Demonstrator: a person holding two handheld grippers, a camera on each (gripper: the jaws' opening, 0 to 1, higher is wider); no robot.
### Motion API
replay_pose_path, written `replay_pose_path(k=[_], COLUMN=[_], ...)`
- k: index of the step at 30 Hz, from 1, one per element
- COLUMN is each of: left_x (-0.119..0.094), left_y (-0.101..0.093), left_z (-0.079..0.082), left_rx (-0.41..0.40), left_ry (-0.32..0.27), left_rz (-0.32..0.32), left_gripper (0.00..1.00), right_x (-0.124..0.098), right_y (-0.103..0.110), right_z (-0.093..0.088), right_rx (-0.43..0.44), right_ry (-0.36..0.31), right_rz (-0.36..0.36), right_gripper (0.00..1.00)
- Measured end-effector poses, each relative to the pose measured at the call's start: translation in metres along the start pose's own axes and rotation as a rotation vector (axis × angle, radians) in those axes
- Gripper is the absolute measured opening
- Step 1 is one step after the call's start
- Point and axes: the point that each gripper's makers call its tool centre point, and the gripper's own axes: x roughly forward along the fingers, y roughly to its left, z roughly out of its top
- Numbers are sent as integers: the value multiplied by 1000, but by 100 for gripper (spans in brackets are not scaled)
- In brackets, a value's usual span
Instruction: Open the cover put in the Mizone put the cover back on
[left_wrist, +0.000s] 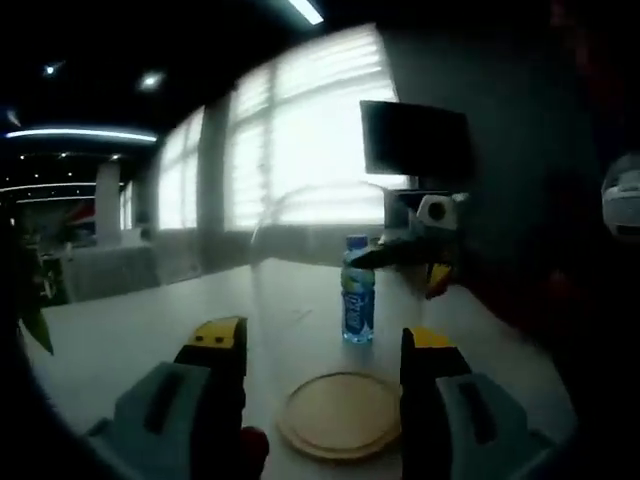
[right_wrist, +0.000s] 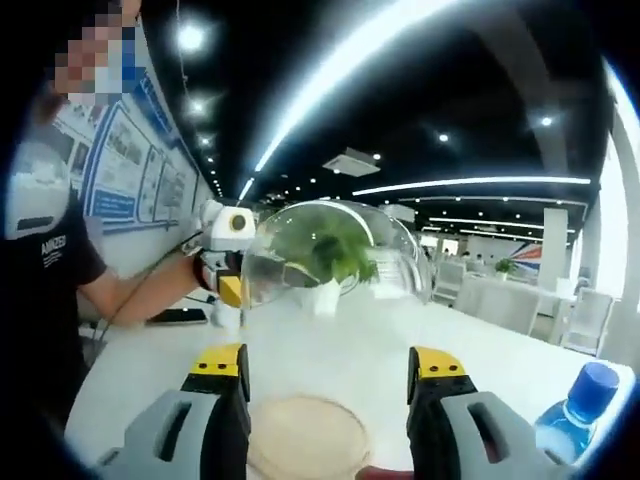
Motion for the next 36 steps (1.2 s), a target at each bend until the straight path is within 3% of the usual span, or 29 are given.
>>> replay_pose_path(k=[5,11,24,36], left_x=[8,12,24,33], left_y=[-6,-5,-8,-13], left_z=[-1,-2,-5,-12], left_rx=[16,-14,-106,-49], left_ry=[19,-3,-28,-37], left_rz=[-54,-104,-128,-166], left_gripper=[50,53,62,67], right_x=[-2,1,9,29], right_y=[-1,-4,-3,-2], right_z=[2,2,-5,-13], right_rx=[43,82,123,169], right_ry=[-28,-56,-55,-55], right_rz=[43,73,120,153], right_gripper=[55,57,64,76])
